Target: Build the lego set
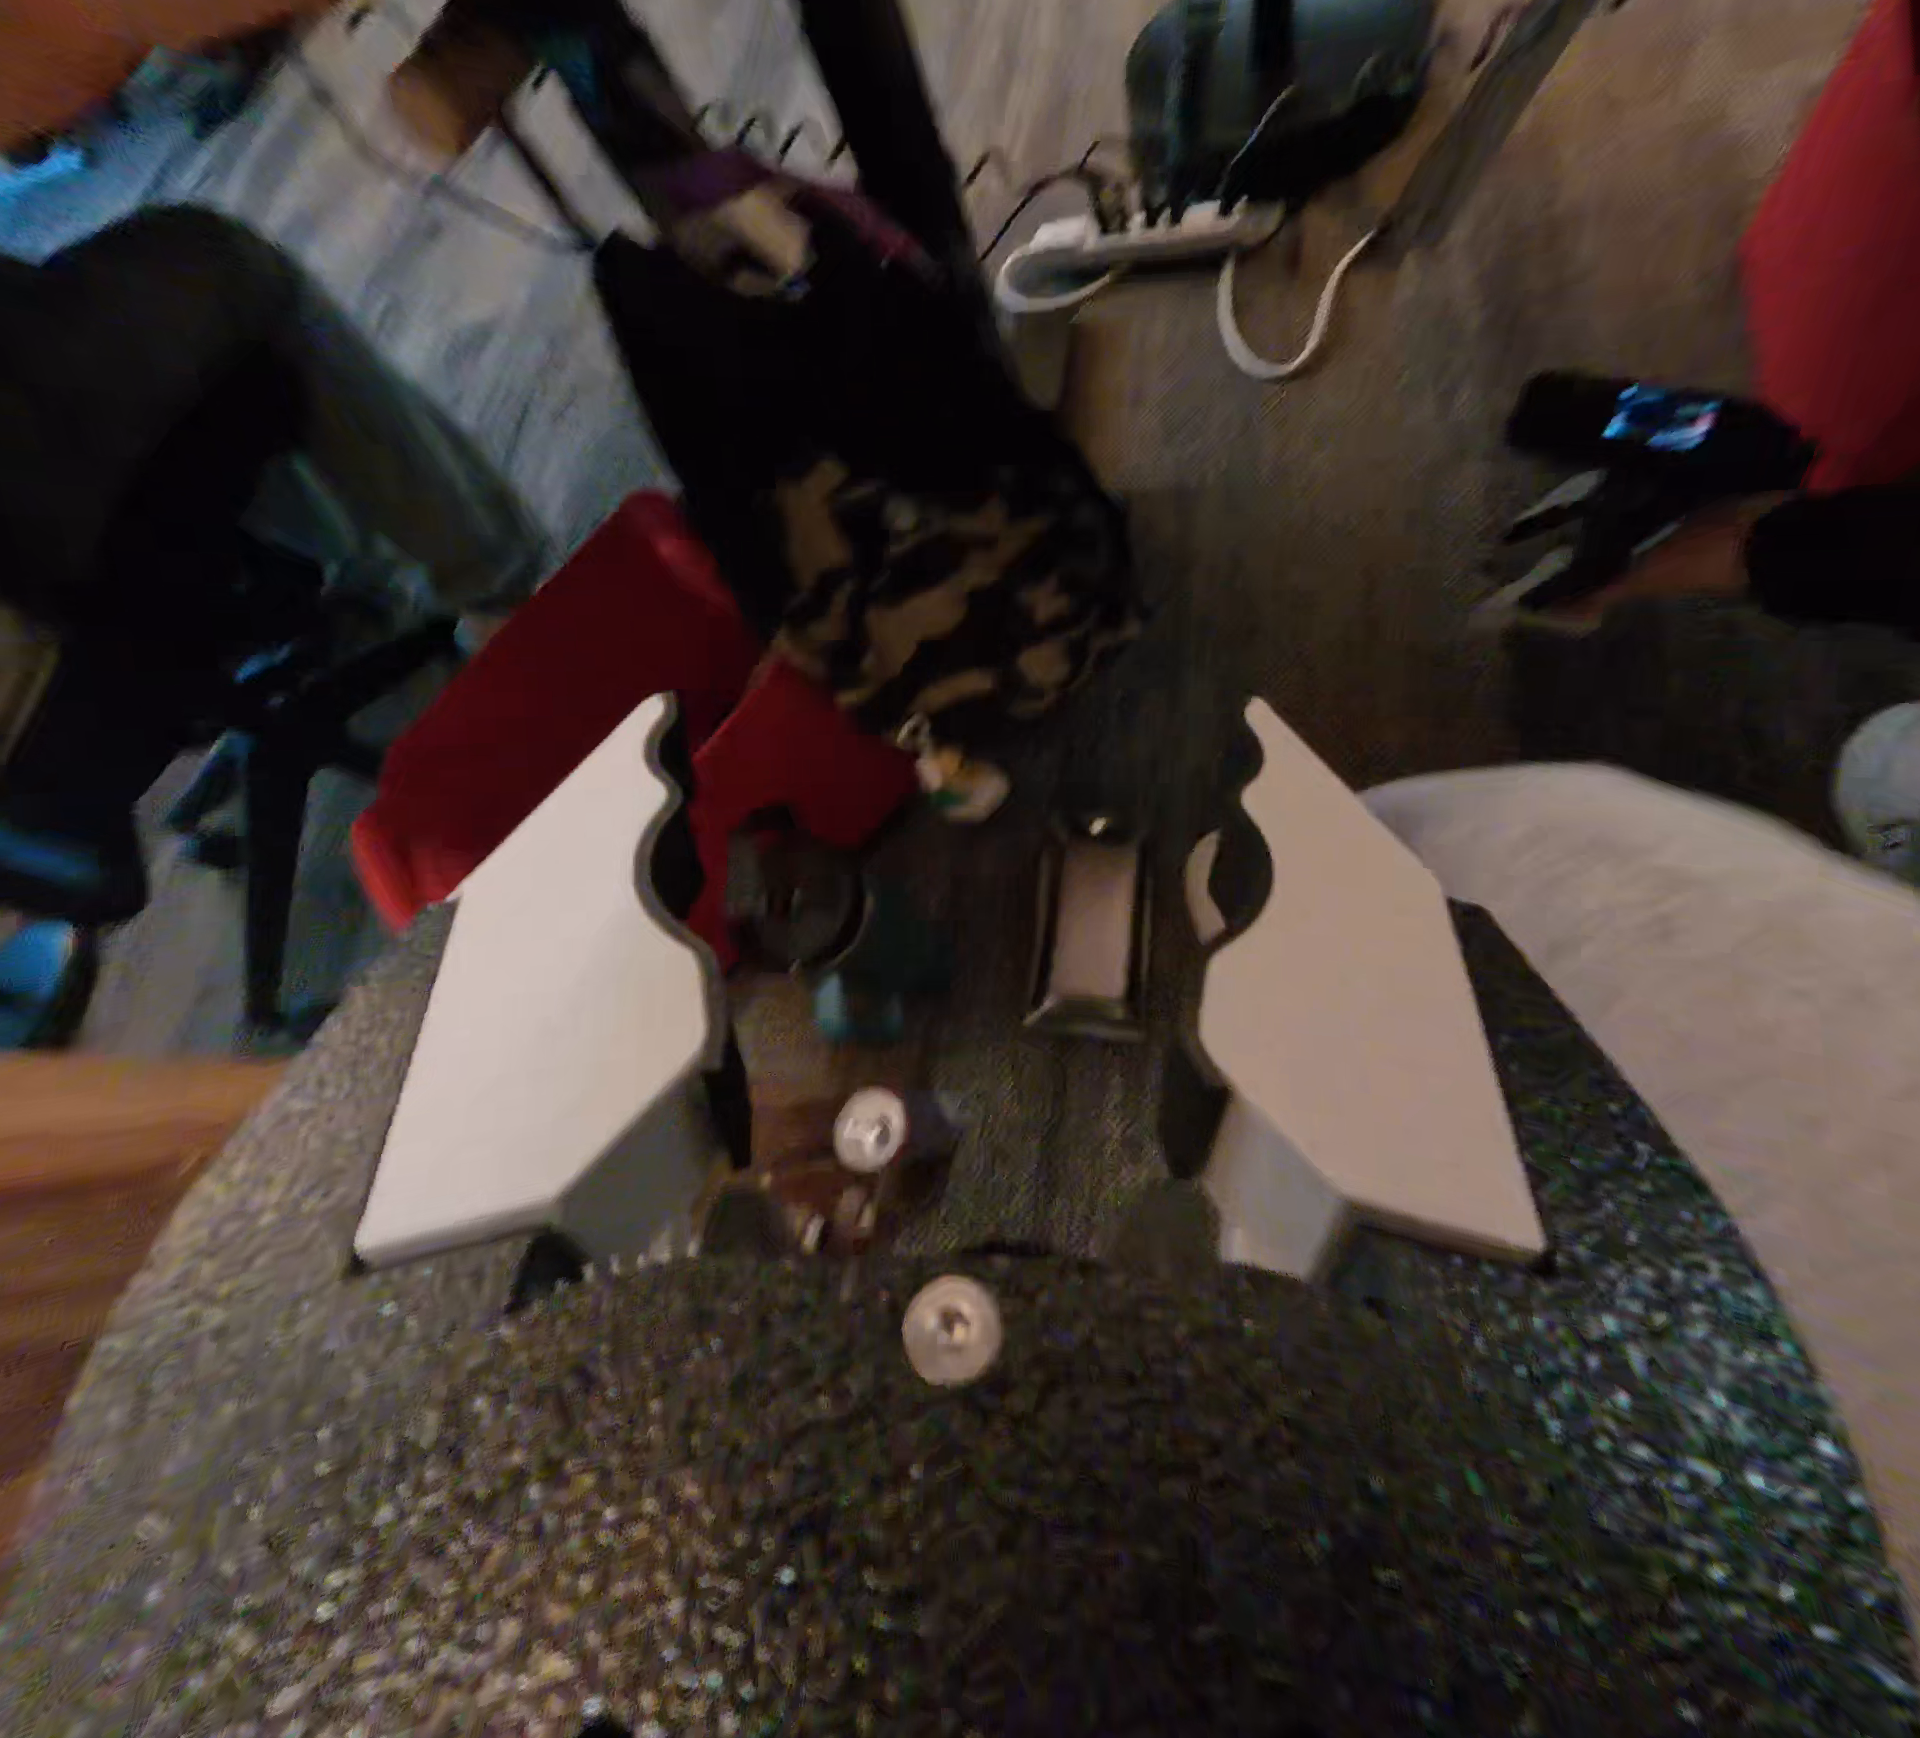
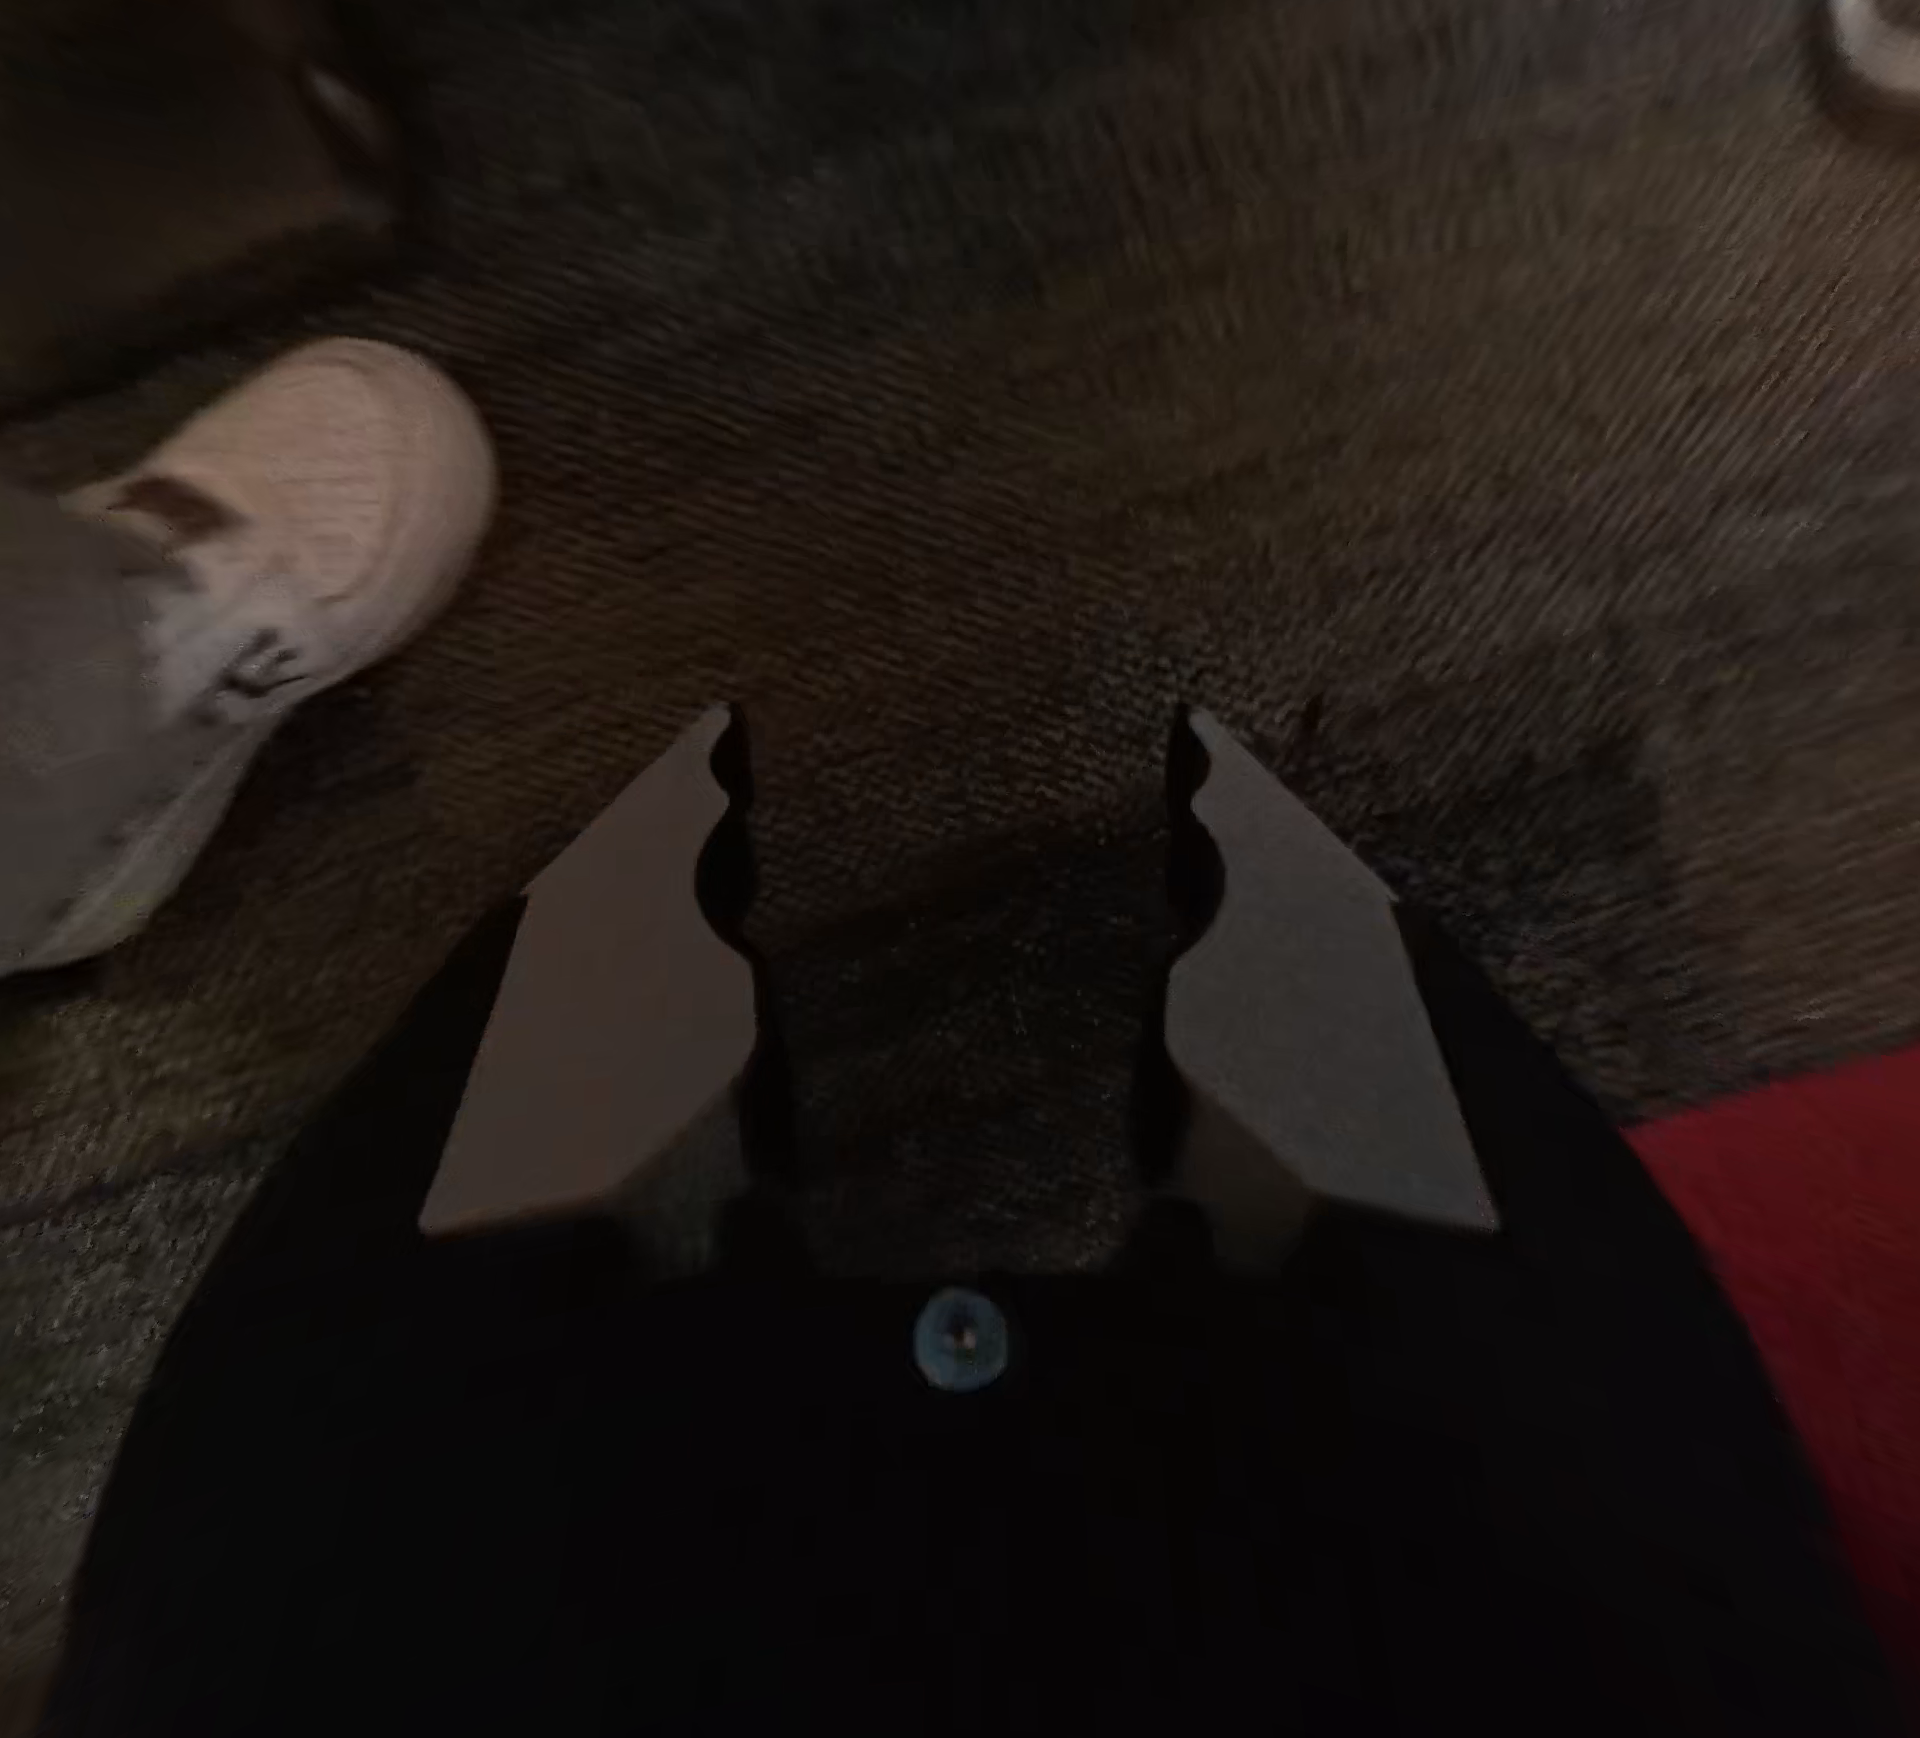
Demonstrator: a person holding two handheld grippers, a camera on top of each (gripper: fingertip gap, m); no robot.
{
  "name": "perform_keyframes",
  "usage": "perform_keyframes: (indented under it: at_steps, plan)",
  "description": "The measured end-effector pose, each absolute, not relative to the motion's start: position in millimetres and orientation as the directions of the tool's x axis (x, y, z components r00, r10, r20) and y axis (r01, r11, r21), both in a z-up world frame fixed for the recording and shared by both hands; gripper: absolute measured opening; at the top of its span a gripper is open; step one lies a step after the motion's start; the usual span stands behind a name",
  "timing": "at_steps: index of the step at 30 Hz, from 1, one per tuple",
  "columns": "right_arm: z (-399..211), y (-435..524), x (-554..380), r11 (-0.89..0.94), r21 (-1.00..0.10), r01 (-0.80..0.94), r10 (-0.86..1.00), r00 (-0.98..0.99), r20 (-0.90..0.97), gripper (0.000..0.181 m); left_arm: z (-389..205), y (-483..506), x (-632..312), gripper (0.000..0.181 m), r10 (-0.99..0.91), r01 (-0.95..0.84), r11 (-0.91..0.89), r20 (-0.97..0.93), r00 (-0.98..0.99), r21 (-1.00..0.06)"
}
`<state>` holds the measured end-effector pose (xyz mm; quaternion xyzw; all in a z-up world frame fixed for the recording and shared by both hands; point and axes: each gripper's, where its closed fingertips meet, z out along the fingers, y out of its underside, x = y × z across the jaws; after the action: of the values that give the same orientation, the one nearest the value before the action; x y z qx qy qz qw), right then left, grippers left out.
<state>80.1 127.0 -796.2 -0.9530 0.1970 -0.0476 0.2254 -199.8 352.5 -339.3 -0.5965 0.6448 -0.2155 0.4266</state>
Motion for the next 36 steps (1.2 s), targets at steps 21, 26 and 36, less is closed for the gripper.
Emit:
perform_keyframes:
  at_steps: [21, 26, 36]
  plan:
    - [-987.4, 47.4, 222.0, -0.834, -0.27, -0.482, -0.523, 0.845, 0.108, 0.012, -419.4, 457.9, -278.6, 0.098, -0.945, -0.705, -0.236, -0.013, 0.328, -0.668]
    - [-988.0, 53.1, 220.1, -0.786, -0.353, -0.508, -0.558, 0.828, 0.051, 0.005, -426.9, 454.5, -278.7, 0.097, -0.949, -0.72, -0.237, -0.003, 0.314, -0.653]
    - [-973.2, 90.1, 221.7, -0.83, -0.433, -0.351, -0.414, 0.908, 0.058, 0.031, -435.9, 445.9, -278.4, 0.097, -0.961, -0.755, -0.217, 0.001, 0.275, -0.619]
